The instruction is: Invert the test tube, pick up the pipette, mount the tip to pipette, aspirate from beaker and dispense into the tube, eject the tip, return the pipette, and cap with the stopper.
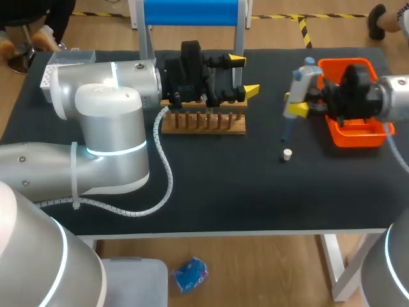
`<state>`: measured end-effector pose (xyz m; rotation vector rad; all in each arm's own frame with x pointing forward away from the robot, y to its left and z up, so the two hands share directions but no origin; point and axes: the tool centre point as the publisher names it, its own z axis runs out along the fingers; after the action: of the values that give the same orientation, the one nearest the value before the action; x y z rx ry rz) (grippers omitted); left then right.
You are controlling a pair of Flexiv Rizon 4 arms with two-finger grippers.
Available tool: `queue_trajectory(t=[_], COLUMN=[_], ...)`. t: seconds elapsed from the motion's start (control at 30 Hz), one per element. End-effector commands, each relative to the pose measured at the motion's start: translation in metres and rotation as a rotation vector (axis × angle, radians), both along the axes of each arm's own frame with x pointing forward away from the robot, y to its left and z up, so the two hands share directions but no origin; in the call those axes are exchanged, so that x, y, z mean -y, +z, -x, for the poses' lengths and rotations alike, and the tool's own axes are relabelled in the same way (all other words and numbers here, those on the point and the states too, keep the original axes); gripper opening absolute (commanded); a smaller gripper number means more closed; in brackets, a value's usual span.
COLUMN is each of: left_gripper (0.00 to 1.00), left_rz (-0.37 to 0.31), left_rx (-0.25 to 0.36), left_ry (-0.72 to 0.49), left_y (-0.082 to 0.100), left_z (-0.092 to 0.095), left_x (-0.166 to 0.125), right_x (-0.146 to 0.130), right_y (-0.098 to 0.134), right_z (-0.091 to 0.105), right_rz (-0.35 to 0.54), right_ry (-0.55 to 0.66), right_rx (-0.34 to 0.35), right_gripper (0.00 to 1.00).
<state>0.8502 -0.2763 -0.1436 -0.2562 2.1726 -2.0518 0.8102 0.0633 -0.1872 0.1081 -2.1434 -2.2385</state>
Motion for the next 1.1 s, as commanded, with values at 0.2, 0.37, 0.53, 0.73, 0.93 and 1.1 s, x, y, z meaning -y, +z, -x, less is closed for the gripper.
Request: queue_trajectory(t=[0.2, 0.37, 0.53, 0.73, 0.93, 1.1], left_gripper=[1.0, 1.0, 1.0, 1.0, 1.0, 1.0], left_rz=[0.004, 0.004, 0.004, 0.004, 0.004, 0.004], left_rx=[0.003, 0.003, 0.003, 0.003, 0.003, 0.003], left_ry=[0.006, 0.006, 0.006, 0.006, 0.006, 0.006], left_y=[-0.001, -0.001, -0.001, -0.001, -0.001, -0.001], left_z=[0.001, 0.001, 0.001, 0.001, 0.001, 0.001], left_x=[0.002, 0.002, 0.002, 0.002, 0.002, 0.002], right_x=[-0.048, -0.059, -0.065, -0.072, -0.077, -0.082], right_y=[0.0, -0.004, -0.003, 0.001, 0.003, 0.001], right_z=[-0.021, -0.023, -0.026, -0.026, -0.024, -0.024], right_rz=[-0.007, 0.042, 0.042, 0.033, 0.025, 0.019], right_ry=[0.056, 0.033, 0.008, 0.01, 0.007, 0.004], right_rx=[0.025, 0.019, 0.013, 0.013, 0.013, 0.01], right_gripper=[0.0, 0.0, 0.0, 0.0, 0.0, 0.0])
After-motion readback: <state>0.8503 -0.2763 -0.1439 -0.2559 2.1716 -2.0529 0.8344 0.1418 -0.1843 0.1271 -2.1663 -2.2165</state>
